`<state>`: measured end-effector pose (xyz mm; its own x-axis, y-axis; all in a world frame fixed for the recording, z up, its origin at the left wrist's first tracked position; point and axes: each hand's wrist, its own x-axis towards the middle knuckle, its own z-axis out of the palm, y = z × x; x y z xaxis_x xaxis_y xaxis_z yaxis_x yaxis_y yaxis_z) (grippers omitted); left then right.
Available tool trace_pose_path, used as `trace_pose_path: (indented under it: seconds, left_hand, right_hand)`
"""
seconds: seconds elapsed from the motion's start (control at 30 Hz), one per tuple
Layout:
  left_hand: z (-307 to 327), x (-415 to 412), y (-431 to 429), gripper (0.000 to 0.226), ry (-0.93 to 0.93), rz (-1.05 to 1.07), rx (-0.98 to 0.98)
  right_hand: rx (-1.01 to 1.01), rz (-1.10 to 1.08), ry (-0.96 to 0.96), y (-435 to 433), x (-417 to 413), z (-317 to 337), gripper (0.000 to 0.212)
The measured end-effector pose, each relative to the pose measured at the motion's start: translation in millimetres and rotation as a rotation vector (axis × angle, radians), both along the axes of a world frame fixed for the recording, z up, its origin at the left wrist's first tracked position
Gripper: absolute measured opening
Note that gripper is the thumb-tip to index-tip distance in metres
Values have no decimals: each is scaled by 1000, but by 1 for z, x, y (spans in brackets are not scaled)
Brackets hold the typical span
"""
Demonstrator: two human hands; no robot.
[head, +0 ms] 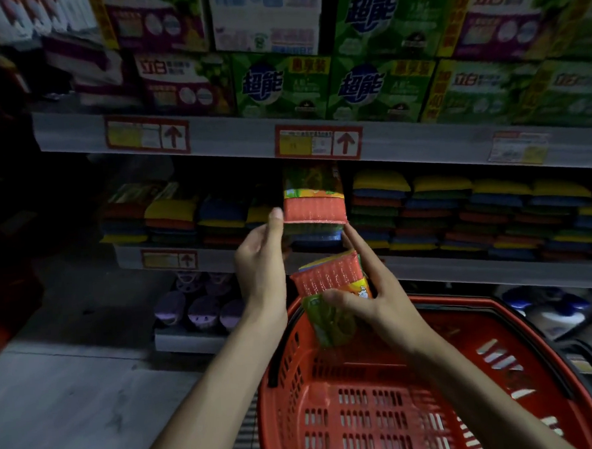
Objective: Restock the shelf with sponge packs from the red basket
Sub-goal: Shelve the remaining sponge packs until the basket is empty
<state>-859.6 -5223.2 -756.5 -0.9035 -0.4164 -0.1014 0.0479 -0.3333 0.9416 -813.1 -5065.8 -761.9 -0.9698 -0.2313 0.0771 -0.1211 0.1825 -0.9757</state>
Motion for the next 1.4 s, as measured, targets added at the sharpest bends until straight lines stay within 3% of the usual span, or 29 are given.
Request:
trace_pose_path:
  seconds: [0.2,0.8,1.13,1.4]
  left_hand:
    - [-9,-11,7,32,28,-58,-134]
    - [-6,-27,21,46,-24,22,-157]
    - [-9,-37,29,23,-62,62,-138]
    - [-12,-40,30,44,-74,51,-112]
  right_hand:
    - [-10,-51,-24,4,-15,5,93]
    - [123,-86,-12,15,-30,-5,101]
    - [176,-113,-15,17,-37,-4,96]
    - [220,-146,-22,16,-46,-4,98]
